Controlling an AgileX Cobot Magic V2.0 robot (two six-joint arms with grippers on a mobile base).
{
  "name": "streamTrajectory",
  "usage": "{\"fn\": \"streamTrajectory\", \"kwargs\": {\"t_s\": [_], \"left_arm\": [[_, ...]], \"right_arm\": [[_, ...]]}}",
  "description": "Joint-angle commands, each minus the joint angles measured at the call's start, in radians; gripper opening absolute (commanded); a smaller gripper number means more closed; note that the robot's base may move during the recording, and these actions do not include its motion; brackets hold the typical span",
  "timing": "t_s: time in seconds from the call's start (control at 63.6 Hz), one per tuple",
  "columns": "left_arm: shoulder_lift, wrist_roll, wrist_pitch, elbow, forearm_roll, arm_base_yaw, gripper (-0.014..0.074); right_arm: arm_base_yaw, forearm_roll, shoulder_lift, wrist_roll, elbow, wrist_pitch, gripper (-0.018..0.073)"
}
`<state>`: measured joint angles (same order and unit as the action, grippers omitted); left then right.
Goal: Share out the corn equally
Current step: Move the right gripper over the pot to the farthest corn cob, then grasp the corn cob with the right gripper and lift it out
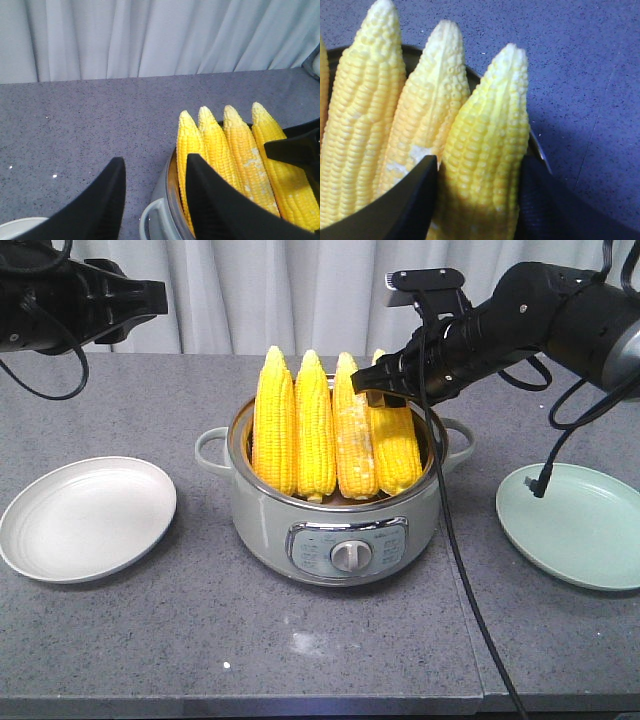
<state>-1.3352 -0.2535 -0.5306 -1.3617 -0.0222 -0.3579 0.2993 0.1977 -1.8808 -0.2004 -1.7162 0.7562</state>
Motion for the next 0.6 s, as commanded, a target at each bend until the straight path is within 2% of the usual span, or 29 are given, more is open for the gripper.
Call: {"fn": "streamTrajectory", "kwargs": {"t_s": [0.0, 0.142, 0.299, 0.44, 0.582], "left_arm": [[0.025, 0.001, 0.062, -0.034, 0.007, -0.005, 0.0293], [0.025, 0.001, 0.062, -0.034, 0.006, -0.005, 0.0293], [0.025, 0.001, 0.082, -0.031, 0.004, -0.005, 0.0292], [0.025, -0.001, 0.076, -0.031, 0.004, -0.005, 0.0292], [0.025, 0.000, 0.084, -0.031, 0.004, -0.005, 0.0292]], "right_arm": [[0.010, 0.018, 0.047, -0.014, -0.030, -0.037, 0.0260], [0.010, 0.018, 0.056, -0.014, -0.030, -0.027, 0.0128], [0.010, -0.002, 0.126, -0.015, -0.030, -0.040, 0.0023], [0.007, -0.071, 0.252, -0.014, -0.030, -0.065, -0.0007], [-0.015, -0.089, 0.408, -0.014, -0.030, -0.075, -0.0006]]}}
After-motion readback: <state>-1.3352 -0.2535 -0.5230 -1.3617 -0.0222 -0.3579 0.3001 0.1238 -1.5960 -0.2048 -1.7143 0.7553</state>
